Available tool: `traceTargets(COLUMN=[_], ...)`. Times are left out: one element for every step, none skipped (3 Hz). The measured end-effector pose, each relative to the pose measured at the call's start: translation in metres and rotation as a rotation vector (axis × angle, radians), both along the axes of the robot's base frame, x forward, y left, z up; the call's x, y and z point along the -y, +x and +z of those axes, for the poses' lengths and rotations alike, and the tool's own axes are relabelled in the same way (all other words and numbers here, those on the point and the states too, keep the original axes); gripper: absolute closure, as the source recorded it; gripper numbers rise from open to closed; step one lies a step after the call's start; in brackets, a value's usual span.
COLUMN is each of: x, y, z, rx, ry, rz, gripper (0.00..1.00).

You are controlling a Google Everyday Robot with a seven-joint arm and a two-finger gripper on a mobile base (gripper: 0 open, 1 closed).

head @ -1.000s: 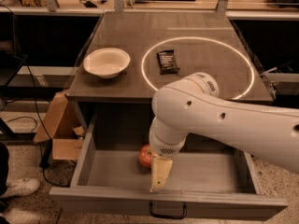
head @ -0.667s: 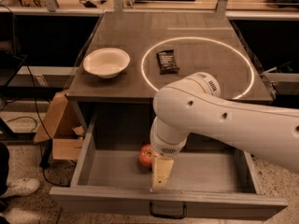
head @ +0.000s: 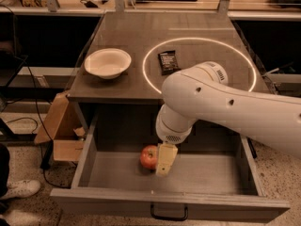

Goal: Pick apple from top drawer and place on counter

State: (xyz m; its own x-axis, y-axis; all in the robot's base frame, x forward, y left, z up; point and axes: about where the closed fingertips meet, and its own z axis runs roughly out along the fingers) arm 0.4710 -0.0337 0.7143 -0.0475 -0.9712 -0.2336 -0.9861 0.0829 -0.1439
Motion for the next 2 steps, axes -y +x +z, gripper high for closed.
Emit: traceTargets(x=[-0.0155,-0.0161], y=[-0.0035,-0.0040], z=[-0.0175,-0.0197], rx=[-0.022,-0.024], ry=[0.037,0.041], rz=[0.046,0.044], gripper=[0.00,0.00])
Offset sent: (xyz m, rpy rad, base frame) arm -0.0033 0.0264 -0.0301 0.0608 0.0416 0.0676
